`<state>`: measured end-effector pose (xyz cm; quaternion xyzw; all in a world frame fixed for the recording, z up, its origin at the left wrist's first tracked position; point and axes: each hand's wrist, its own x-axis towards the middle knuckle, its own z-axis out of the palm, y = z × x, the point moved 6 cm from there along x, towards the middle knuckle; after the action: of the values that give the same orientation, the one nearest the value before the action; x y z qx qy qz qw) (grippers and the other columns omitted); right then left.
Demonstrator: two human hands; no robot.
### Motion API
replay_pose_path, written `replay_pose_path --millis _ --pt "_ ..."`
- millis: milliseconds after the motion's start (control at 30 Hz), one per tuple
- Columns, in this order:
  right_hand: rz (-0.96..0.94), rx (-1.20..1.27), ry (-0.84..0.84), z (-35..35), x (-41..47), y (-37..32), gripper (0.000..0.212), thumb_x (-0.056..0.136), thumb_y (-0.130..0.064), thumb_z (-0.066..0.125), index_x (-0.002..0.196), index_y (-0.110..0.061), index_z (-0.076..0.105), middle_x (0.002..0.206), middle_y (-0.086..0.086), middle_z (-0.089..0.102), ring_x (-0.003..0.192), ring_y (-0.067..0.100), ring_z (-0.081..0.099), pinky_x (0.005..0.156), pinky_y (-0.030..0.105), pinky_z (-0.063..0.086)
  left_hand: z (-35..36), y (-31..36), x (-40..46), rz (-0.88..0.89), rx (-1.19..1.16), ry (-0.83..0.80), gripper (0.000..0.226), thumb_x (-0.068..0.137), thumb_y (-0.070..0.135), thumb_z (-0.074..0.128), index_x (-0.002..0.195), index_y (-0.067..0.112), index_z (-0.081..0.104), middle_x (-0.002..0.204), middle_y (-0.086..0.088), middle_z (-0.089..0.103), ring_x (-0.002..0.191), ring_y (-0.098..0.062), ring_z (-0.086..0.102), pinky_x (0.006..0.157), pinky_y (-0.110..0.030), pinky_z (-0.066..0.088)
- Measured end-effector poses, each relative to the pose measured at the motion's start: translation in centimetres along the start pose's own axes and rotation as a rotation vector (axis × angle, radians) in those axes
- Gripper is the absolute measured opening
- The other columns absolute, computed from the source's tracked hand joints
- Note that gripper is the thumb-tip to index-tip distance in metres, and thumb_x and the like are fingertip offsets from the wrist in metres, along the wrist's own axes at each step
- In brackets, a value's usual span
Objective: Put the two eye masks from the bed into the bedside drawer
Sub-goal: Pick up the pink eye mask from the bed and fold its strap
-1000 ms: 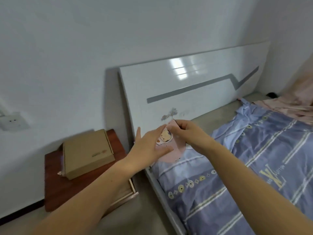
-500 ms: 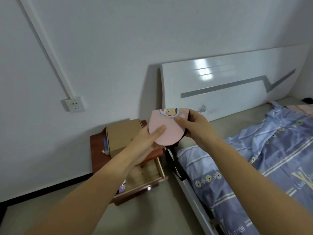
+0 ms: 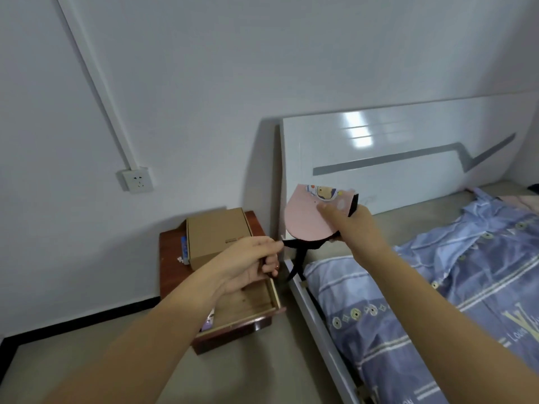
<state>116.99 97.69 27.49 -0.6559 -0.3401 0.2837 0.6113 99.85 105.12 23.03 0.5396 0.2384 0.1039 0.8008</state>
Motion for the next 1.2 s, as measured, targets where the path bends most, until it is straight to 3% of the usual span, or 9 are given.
replay_pose_path --millis 133,267,467,700,800,867,1000,1100,1200 --pt "0.110 -0.282 0.006 -0.4 -0.1 2.4 0.010 0.086 -0.020 0.059 0.079 -0.015 0.063 0.066 0.006 0.060 0.048 0.014 0.052 0.043 0.023 0.043 0.4 1.6 0.0 0.176 -0.280 -0.082 0.009 0.084 0.021 0.062 0.081 0.013 0.065 0.047 0.007 0.044 0.041 -0.007 0.040 0.055 -0.022 0.051" --pt "0.366 0.119 -0.203 1.1 -0.3 3.8 0.005 0.087 -0.009 0.061 0.088 -0.004 0.061 0.058 0.004 0.056 0.038 0.007 0.045 0.032 0.015 0.034 2.4 2.2 0.3 0.171 0.132 -0.147 0.025 0.086 0.010 0.058 0.109 0.016 0.067 0.049 0.006 0.040 0.038 -0.006 0.032 0.047 -0.019 0.044" --pt "0.597 0.469 -0.551 2.9 -1.8 3.8 0.019 0.077 -0.009 0.064 0.096 -0.007 0.063 0.050 0.000 0.057 0.032 0.003 0.040 0.026 0.008 0.030 -0.2 3.8 1.2 0.344 0.078 0.178 0.016 0.088 0.007 0.056 0.075 0.016 0.061 0.051 0.005 0.053 0.033 -0.005 0.032 0.039 -0.016 0.037" --pt "0.446 0.292 -0.998 6.0 -3.7 2.7 0.011 0.071 -0.024 0.076 0.065 -0.018 0.070 0.049 -0.005 0.061 0.027 -0.002 0.039 0.028 0.006 0.029 -0.3 3.5 3.0 0.313 0.046 0.231 0.023 0.084 0.016 0.063 0.065 0.027 0.066 0.049 0.014 0.057 0.041 -0.001 0.048 0.041 -0.011 0.041" --pt "0.456 0.349 -0.857 6.9 -3.2 3.0 0.005 0.078 -0.018 0.064 0.081 -0.015 0.067 0.053 -0.005 0.065 0.039 0.001 0.053 0.036 0.010 0.039 -0.9 0.7 3.5 0.104 -0.099 0.298 0.025 0.095 0.012 0.046 0.076 0.009 0.062 0.056 0.008 0.068 0.051 -0.009 0.064 0.042 -0.014 0.048" --pt "0.435 0.356 -0.729 6.6 -2.4 4.0 0.020 0.072 -0.017 0.074 0.091 -0.015 0.067 0.070 -0.003 0.074 0.062 0.010 0.069 0.051 0.018 0.053 -1.5 -0.7 3.4 0.037 -0.201 0.332 0.032 0.097 0.033 0.043 0.091 0.008 0.063 0.070 -0.001 0.075 0.063 -0.014 0.072 0.048 -0.020 0.054" --pt "0.319 0.223 -0.502 5.9 -0.6 6.6 0.024 0.084 -0.014 0.064 0.108 -0.016 0.066 0.097 0.001 0.076 0.088 0.013 0.071 0.070 0.024 0.057 -3.5 -2.4 2.9 -0.068 -0.321 0.340 0.066 0.085 0.064 0.041 0.119 0.012 0.061 0.116 -0.013 0.070 0.108 -0.027 0.066 0.093 -0.044 0.052" --pt "0.317 0.237 -0.412 6.2 0.1 8.9 0.032 0.088 -0.020 0.060 0.119 -0.013 0.059 0.113 0.010 0.070 0.104 0.022 0.066 0.092 0.036 0.053 -3.6 -4.9 2.5 -0.139 -0.106 0.344 0.046 0.086 0.046 0.056 0.120 0.014 0.061 0.113 -0.010 0.071 0.101 -0.024 0.069 0.085 -0.043 0.057" --pt "0.452 0.325 -0.417 7.4 -0.1 11.3 0.032 0.088 -0.027 0.059 0.117 -0.013 0.059 0.111 0.010 0.069 0.105 0.023 0.064 0.096 0.040 0.050 -3.4 -6.2 2.5 -0.121 0.044 0.403 0.033 0.089 0.030 0.059 0.117 0.012 0.062 0.113 -0.013 0.070 0.103 -0.025 0.067 0.091 -0.046 0.055"
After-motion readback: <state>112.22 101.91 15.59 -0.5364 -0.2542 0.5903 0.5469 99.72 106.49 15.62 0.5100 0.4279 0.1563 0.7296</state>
